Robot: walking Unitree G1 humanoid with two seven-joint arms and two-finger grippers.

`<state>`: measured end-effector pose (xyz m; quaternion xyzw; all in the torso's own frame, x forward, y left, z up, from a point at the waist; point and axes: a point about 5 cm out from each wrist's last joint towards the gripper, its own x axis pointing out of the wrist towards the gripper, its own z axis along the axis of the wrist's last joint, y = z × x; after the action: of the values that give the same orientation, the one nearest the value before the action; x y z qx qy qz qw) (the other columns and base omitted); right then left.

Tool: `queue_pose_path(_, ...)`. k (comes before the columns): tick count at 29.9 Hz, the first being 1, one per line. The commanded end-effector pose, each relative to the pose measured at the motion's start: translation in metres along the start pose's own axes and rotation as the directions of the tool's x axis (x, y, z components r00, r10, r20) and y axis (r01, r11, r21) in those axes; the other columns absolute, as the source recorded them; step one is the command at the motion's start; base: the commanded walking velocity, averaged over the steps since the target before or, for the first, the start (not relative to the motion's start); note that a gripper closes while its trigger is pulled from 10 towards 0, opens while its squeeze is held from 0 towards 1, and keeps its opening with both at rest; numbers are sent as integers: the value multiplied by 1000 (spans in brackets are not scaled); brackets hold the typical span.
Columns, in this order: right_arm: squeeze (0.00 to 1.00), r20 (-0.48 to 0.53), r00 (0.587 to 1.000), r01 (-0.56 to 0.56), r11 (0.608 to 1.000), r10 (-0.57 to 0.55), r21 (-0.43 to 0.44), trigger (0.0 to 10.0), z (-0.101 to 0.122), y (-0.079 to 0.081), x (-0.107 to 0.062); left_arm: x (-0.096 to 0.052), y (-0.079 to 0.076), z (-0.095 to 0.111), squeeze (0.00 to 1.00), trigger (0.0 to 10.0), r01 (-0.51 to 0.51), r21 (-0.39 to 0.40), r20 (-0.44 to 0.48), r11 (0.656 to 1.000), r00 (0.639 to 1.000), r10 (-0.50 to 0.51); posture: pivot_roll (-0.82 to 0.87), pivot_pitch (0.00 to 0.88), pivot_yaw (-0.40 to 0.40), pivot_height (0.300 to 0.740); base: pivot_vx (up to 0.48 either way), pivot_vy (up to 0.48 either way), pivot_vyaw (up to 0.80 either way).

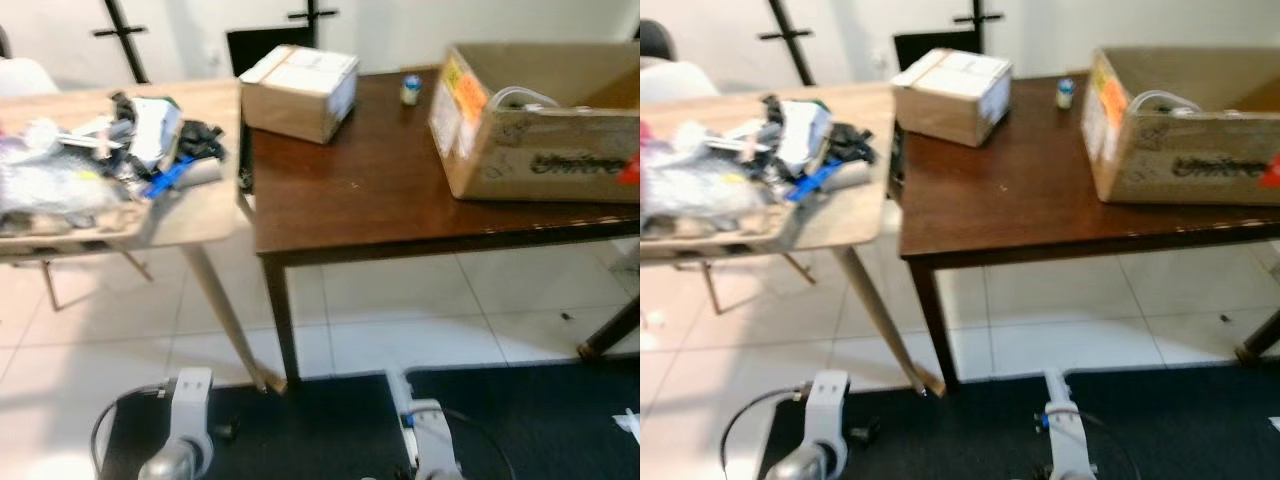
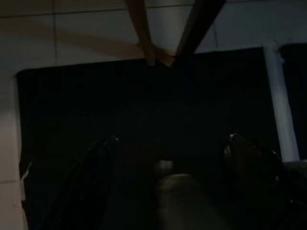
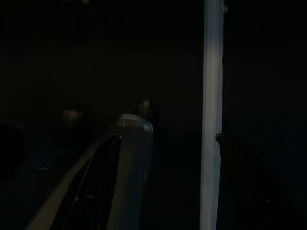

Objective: Picking trash to rubbish bin

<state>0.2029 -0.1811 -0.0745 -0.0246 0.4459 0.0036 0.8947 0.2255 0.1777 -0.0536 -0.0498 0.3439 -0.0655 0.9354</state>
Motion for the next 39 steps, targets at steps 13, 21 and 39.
queue_pose_path(13, 0, -28, 1000, -3, 1000, 4, 19, 10000, -10, 4, -1, -2, 6, -3, 0, 10000, -20, 21, -25, 1000, 999, 21, 6, 122, 41, 740, 0, 296, 0)
queue_pose_path(21, 0, -24, 1000, -1, 1000, 2, 21, 10000, -9, 4, -1, -2, 7, 0, 0, 10000, -28, 62, -20, 998, 999, 29, 6, 122, 41, 740, 0, -240, 0)
queue_pose_path(39, 0, -19, 1000, -4, 1000, 4, 21, 10000, -8, 5, -1, -2, 11, 1, 0, 10000, -71, 48, 2, 996, 998, 71, 2, 116, 44, 740, 0, -233, 0)
